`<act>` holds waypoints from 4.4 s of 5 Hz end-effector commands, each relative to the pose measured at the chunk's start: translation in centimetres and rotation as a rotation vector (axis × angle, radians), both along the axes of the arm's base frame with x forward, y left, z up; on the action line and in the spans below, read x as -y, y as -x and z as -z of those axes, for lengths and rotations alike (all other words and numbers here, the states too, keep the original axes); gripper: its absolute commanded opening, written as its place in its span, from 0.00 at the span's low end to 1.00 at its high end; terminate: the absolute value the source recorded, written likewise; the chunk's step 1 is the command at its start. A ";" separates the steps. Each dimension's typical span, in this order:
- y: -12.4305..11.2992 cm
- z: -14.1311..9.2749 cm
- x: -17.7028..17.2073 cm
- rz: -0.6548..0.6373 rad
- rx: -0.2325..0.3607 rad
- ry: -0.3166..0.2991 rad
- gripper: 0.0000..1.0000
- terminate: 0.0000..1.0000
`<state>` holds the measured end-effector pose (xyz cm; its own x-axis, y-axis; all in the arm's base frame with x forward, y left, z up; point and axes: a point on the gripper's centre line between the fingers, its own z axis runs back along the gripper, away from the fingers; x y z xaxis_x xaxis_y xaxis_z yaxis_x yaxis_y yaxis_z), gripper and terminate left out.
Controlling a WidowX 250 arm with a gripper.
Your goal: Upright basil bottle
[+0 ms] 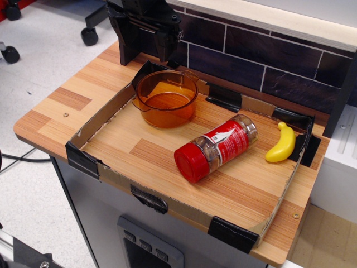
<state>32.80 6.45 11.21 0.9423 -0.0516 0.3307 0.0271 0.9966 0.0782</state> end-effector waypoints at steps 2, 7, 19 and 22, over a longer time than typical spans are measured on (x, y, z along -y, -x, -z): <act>2.4 -2.1 2.0 0.111 -0.019 0.041 1.00 0.00; 8.0 2.6 9.7 0.354 -0.206 0.063 1.00 0.00; 8.1 3.3 8.9 0.263 -0.175 0.019 0.00 0.00; 8.4 -1.6 7.9 0.168 -0.302 -0.101 0.00 0.00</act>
